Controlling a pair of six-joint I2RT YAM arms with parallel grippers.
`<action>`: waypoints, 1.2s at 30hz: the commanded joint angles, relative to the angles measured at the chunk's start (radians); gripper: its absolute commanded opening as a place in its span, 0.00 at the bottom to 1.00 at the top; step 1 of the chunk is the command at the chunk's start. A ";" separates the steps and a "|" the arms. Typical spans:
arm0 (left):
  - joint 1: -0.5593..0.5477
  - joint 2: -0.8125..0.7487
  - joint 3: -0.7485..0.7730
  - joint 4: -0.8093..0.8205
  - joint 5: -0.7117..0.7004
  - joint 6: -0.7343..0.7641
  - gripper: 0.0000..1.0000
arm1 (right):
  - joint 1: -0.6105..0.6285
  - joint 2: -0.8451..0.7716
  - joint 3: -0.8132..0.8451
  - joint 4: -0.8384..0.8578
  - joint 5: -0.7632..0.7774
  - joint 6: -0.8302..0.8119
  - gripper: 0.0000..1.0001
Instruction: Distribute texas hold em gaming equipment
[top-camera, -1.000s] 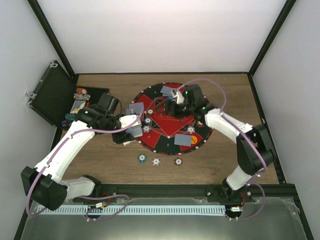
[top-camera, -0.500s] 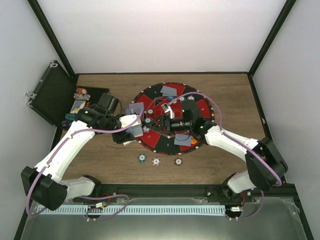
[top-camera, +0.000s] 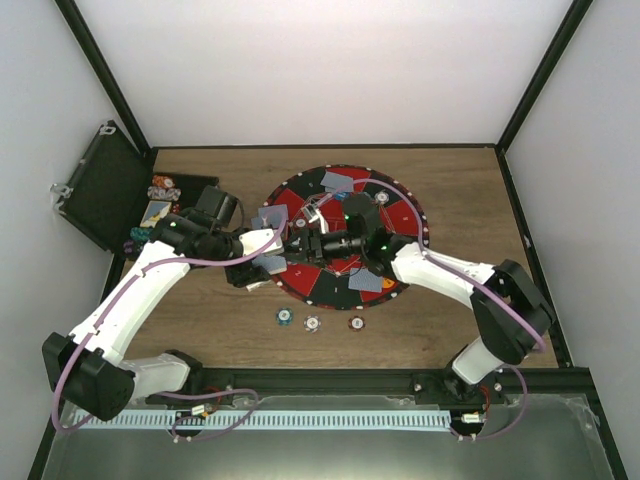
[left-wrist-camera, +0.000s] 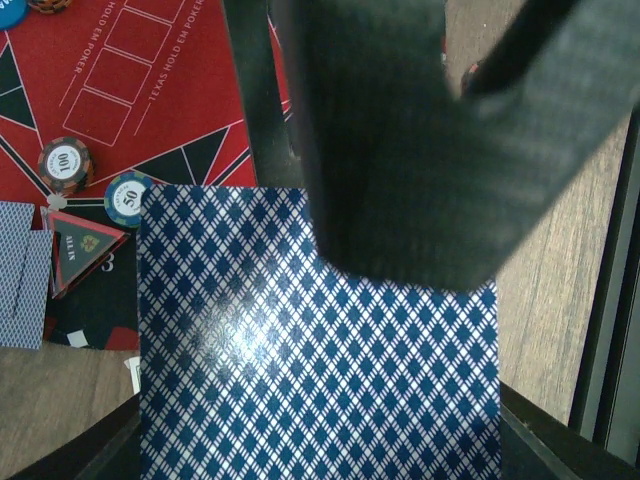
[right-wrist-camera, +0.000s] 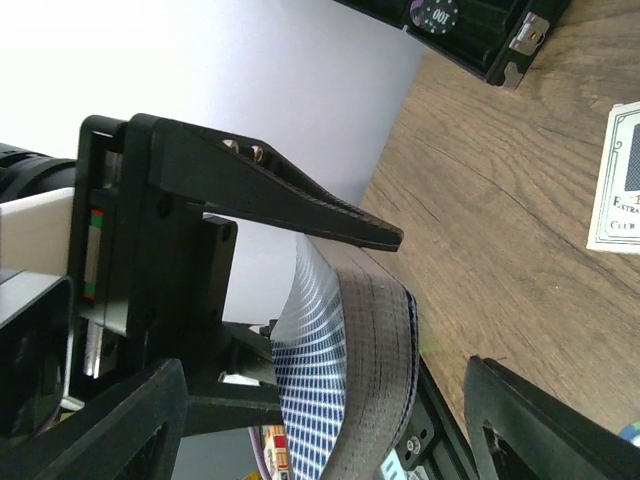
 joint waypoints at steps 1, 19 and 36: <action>-0.006 -0.006 0.025 0.009 0.025 -0.002 0.11 | 0.029 0.037 0.055 0.019 -0.020 0.000 0.77; -0.008 -0.008 0.025 0.003 0.015 -0.004 0.11 | 0.066 0.204 0.173 0.052 -0.044 0.021 0.74; -0.009 -0.025 0.026 -0.003 0.006 0.008 0.11 | -0.021 0.146 0.073 -0.040 -0.026 -0.059 0.62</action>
